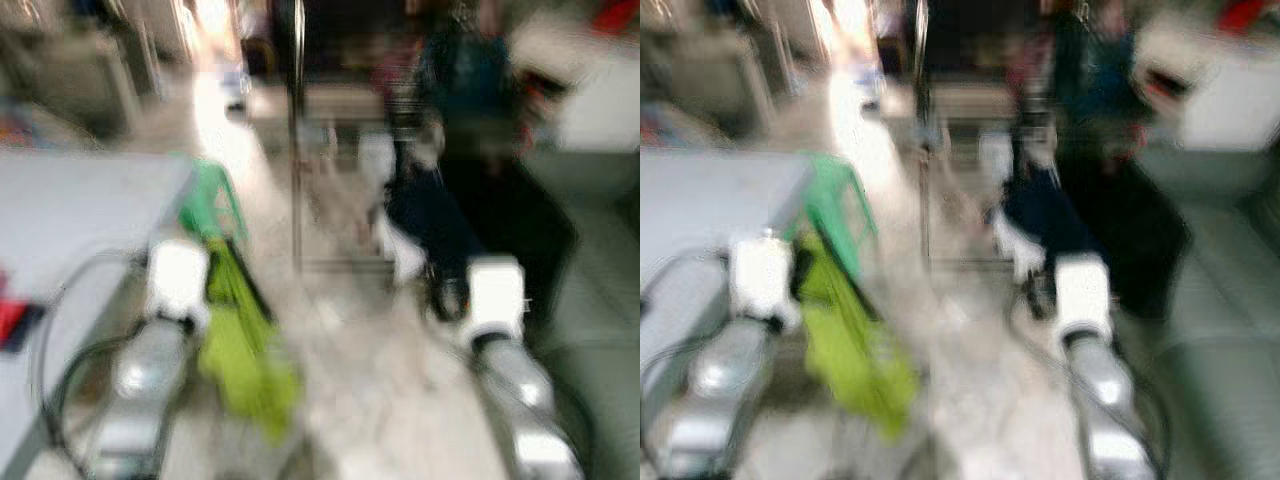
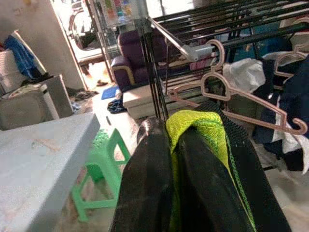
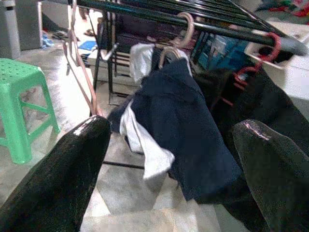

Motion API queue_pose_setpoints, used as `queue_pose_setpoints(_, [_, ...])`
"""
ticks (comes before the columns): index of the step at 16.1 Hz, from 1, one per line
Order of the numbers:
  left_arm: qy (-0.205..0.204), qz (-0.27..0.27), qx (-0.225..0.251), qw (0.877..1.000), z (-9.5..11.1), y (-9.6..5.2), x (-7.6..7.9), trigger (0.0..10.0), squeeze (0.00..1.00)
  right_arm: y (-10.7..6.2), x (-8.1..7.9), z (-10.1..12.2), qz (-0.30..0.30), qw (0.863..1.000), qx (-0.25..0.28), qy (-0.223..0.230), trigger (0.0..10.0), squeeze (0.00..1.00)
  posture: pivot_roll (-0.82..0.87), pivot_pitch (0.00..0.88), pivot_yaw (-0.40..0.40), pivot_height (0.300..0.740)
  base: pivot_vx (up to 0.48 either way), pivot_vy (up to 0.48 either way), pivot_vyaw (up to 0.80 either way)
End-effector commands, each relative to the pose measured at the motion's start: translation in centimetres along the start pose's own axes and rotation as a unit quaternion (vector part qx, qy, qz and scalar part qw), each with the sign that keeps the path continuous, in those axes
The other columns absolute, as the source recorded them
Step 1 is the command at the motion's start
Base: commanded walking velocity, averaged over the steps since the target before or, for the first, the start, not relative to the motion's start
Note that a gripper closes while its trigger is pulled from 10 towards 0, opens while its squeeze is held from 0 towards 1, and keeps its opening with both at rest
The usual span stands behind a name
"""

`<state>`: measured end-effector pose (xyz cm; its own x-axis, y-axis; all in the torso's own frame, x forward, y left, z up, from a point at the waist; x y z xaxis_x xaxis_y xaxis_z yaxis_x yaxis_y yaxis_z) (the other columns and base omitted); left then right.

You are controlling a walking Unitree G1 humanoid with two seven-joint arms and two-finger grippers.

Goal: Hang hanger

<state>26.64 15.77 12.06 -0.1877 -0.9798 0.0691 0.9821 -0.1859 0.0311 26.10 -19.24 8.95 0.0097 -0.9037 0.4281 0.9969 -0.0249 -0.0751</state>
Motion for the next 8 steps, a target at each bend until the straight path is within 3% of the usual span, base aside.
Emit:
queue_pose_setpoints(1, [0.008, 0.011, 0.02, 1.0, 1.0, 0.1, -0.76, 10.0, 0.0, 0.55, -0.27, 1.04, 0.005, 1.0, 0.02, 0.004, 10.0, 0.0, 0.01, 0.02, -0.003, 0.74, 0.461, 0.0, 0.0])
queue_pose_setpoints(3, [0.004, 0.01, 0.018, 1.0, 0.93, 0.12, -0.76, 10.0, 0.0, 0.6, -0.15, 1.1, 0.004, 1.0, 0.022, 0.004, 10.0, 0.0, 0.01, 0.02, -0.003, 0.74, 0.422, 0.131, 0.0])
queue_pose_setpoints(8, [0.001, 0.009, 0.016, 1.0, 0.8, 0.18, -0.56, 10.0, 0.0, 0.62, -0.34, 1.13, 0.021, 0.999, 0.026, 0.0, 10.0, 0.0, 0.01, 0.02, -0.005, 0.74, 0.352, 0.326, 0.0])
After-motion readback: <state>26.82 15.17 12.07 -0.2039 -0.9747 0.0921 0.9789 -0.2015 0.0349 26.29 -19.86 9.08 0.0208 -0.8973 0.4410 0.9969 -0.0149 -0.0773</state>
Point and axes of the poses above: a point about 5 cm out from each wrist's last joint towards the gripper, its own y axis pointing out of the wrist towards the gripper, its own z axis along the axis of the wrist's last joint, x = y × z, the point moved 1 cm from there along y, pointing out of the wrist towards the gripper, and after that the axes turned 15 degrees about -y, right-handed, at the moved point
